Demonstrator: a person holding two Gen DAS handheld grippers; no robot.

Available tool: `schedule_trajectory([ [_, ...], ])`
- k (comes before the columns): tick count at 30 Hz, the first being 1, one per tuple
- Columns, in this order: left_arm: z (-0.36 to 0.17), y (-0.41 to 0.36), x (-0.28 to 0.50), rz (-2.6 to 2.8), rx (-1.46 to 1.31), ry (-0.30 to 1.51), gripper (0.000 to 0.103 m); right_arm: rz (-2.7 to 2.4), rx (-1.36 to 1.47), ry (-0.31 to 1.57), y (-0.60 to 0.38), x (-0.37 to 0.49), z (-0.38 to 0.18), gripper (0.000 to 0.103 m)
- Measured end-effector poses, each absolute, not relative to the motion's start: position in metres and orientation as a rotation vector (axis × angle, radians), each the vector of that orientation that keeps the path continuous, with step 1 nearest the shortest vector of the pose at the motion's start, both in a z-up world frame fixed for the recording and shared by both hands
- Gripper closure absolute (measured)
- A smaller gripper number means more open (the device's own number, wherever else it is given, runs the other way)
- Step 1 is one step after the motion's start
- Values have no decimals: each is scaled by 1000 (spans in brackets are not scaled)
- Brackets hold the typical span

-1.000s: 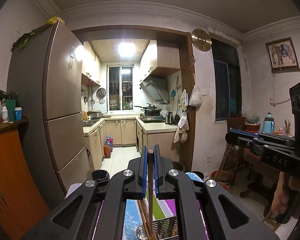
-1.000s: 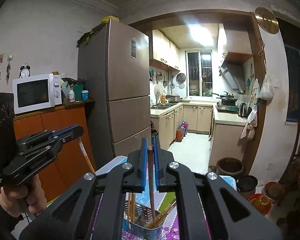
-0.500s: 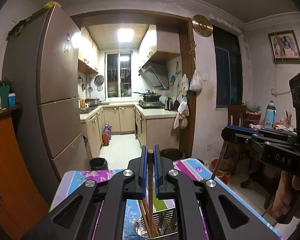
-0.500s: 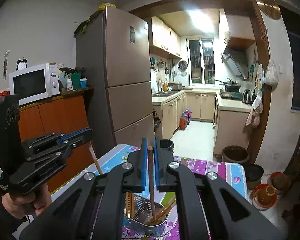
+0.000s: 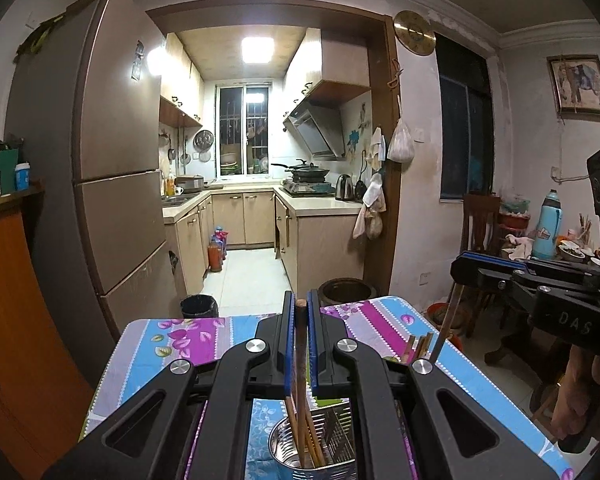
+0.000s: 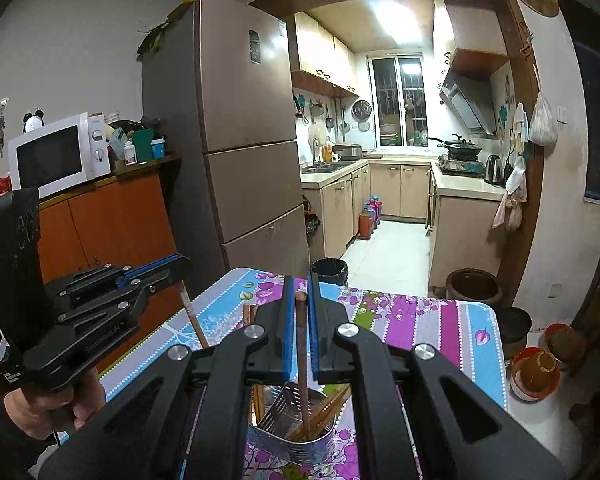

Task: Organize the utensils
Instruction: 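Lower both held chopsticks upright into the blue slotted holder, then open both tools to release the chopsticks and lift away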

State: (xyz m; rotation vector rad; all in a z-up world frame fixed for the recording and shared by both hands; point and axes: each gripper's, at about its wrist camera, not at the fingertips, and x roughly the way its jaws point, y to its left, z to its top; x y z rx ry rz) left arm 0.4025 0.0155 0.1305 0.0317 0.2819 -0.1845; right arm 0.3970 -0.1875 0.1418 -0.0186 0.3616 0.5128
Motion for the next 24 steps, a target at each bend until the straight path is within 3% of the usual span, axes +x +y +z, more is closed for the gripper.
schedule_trajectory([
  [4,129,14,407,-182,37,295,93,501,-4,368,-190,400,138,98],
  [5,128,14,407,-181,37,295,89,498,2,370,-192,401,137,98],
  [7,127,17,406,-173,33,287,68,491,3,371,-193,402,136,98],
  [11,125,19,404,-164,29,283,60,481,6,368,-195,401,137,97],
  [12,125,19,404,-159,28,282,52,476,8,365,-196,400,137,91],
  [14,124,20,402,-147,28,274,39,470,17,355,-198,397,137,63],
  [16,122,21,398,-137,28,266,33,462,21,341,-202,394,138,54],
  [19,119,22,390,-120,22,252,27,452,9,320,-204,384,139,48],
  [22,117,21,380,-104,22,234,23,435,10,288,-208,369,140,36],
  [24,114,20,371,-98,31,227,23,425,1,266,-210,357,140,33],
])
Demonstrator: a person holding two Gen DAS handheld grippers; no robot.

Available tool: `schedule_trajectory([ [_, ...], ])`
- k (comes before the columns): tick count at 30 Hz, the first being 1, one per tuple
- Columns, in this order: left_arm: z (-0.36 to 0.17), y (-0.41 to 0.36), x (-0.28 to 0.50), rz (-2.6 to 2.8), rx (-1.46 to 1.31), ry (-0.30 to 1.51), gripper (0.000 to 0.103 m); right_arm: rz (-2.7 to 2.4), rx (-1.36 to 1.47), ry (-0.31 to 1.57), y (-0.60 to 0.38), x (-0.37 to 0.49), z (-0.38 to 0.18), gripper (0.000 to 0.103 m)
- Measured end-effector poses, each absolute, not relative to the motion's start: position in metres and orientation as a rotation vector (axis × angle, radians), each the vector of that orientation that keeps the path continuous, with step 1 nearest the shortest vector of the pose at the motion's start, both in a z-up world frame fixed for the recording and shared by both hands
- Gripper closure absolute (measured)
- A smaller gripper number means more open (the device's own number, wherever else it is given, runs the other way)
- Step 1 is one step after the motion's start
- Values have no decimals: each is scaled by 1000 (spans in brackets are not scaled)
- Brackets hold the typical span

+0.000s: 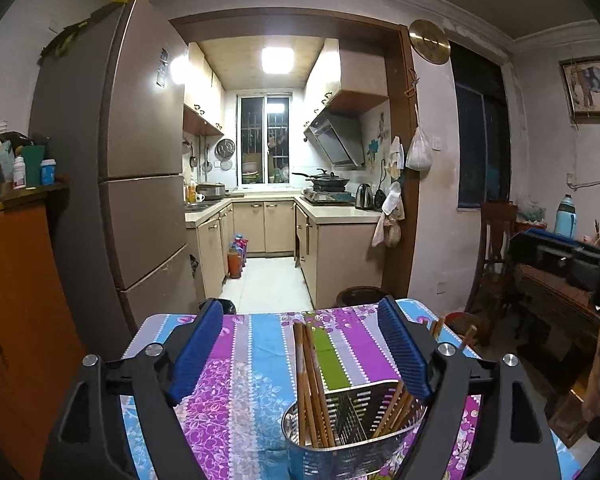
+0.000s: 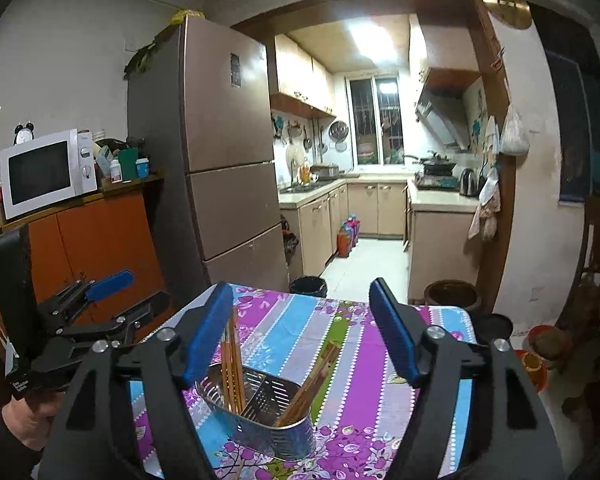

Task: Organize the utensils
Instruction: 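Open both tools to release the chopsticks and lift away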

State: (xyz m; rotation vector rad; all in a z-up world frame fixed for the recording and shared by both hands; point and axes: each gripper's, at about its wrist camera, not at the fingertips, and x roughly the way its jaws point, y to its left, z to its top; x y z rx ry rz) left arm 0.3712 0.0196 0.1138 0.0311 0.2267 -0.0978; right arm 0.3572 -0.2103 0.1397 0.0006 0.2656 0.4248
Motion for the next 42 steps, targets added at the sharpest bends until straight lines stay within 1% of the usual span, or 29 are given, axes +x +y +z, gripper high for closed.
schedule_trajectory([
  [7,111,21,339,-80,3,194,20,402,-53,192,-209,311,134,20],
  [13,105,19,312,-62,-8,193,20,371,-73,118,-208,268,125,13],
  [18,101,14,282,-40,-17,180,20,358,-86,80,-208,234,119,11],
  [26,80,-6,231,-50,10,179,20,346,-68,64,-222,193,106,10],
  [34,49,-23,192,-73,10,204,20,348,-74,84,-231,157,84,10],
  [42,14,-31,168,-87,11,251,20,354,-99,116,-230,133,49,9],
])
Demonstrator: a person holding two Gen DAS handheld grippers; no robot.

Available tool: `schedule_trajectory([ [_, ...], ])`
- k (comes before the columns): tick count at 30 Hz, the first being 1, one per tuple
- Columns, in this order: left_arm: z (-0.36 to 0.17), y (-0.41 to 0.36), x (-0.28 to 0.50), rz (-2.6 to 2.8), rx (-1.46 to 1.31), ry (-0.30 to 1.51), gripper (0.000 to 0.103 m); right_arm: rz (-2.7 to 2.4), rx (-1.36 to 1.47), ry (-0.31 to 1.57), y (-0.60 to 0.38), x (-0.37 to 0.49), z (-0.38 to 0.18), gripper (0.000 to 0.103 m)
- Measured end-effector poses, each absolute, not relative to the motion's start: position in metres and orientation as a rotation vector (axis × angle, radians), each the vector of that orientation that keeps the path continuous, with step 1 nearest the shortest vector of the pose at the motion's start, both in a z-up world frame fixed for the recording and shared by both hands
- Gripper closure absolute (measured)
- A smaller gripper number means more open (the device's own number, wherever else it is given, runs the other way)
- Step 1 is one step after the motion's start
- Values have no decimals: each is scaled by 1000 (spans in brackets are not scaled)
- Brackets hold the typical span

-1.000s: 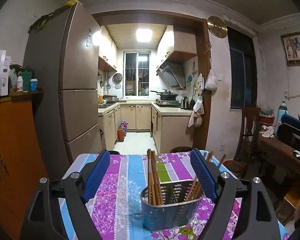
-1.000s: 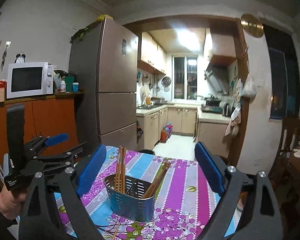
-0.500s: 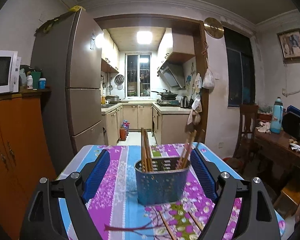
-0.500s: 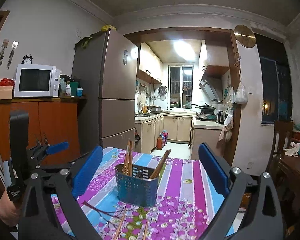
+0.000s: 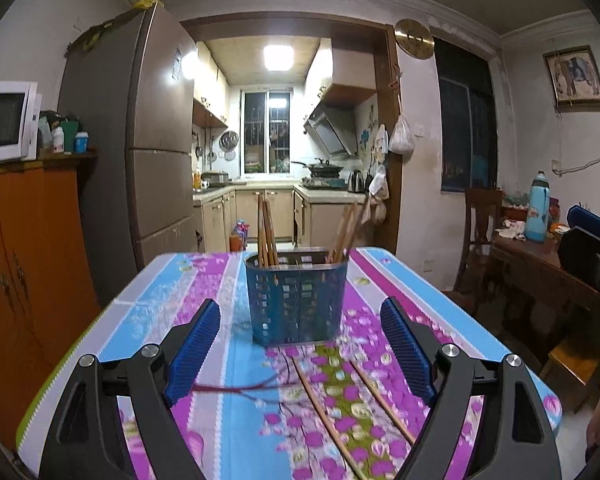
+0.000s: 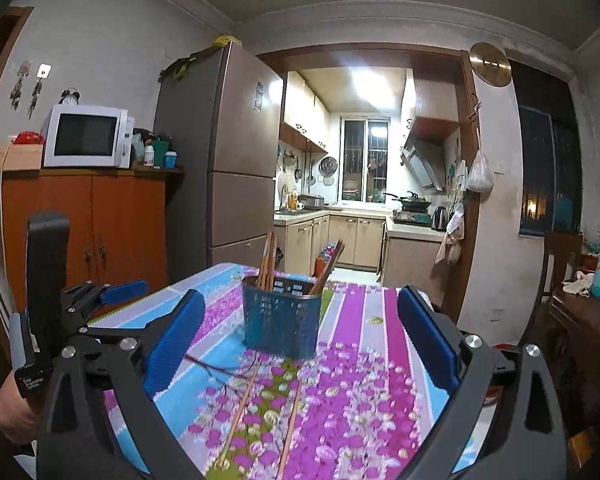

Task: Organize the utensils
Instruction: 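Open both tools to release the chopsticks and lift away, then move both open tools down to the last loose chopsticks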

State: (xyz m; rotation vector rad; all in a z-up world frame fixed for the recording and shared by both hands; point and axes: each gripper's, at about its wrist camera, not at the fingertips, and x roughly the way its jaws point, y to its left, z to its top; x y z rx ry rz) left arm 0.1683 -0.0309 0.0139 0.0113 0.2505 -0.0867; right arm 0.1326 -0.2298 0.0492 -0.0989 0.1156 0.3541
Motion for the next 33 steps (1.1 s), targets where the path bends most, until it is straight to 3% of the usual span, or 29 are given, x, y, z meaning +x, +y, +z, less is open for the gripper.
schedule_trajectory([
  [10,-31,-28,147,-93,7,304,20,381,-79,150,-235,111,5,10],
  [12,-45,-25,142,-102,-3,319,20,400,-79,174,-239,105,-12,20],
  [14,-61,-25,138,-125,-4,339,20,408,-81,206,-242,103,-28,45],
  [16,-76,-30,136,-154,14,363,20,422,-75,252,-244,103,-46,59],
  [20,-106,-46,134,-213,61,402,22,441,-75,358,-244,108,-92,68],
  [28,-152,-59,151,-235,76,480,43,444,-68,454,-243,121,-135,78],
  [33,-158,-63,153,-241,82,467,45,461,-78,459,-238,122,-141,80],
])
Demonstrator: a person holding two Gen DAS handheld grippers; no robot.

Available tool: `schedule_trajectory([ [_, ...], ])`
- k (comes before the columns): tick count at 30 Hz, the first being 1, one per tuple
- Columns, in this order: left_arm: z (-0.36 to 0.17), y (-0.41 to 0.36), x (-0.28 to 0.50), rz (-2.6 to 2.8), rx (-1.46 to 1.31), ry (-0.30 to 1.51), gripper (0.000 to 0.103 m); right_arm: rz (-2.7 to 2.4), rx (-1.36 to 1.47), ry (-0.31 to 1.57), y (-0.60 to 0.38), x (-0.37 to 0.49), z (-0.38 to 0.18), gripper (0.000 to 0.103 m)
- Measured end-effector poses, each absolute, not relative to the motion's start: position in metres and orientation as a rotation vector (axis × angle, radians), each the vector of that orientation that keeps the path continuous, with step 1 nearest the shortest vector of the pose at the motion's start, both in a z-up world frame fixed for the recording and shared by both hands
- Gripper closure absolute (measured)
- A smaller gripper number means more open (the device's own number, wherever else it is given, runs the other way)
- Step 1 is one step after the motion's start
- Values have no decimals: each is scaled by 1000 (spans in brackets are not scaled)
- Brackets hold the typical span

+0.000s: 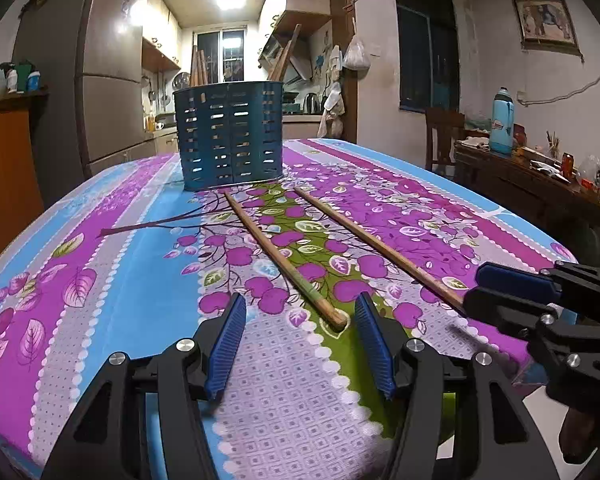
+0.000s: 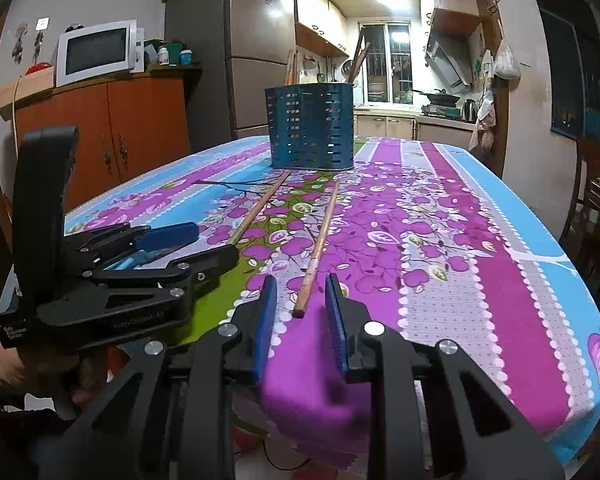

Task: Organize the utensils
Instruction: 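Move both open tools down to the last loose chopsticks, then close the left tool on a chopstick while the right tool grasps the other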

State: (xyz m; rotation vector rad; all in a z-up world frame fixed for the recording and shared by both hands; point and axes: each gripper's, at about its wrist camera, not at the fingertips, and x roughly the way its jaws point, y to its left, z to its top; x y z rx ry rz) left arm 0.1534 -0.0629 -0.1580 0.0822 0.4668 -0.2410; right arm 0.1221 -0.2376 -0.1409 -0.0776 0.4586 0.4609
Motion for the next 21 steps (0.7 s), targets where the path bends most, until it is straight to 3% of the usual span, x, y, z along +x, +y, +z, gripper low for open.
schedule_trajectory([
  [2,-159,-65,153,-241,87,459,50,464,-82,462,-235,123,-143,82],
  [7,-158,-60,153,-227,75,455,90,459,-89,480,-231,127,-147,89],
  [21,-162,-45,142,-228,89,407,91,405,-91,463,-225,125,-150,92],
])
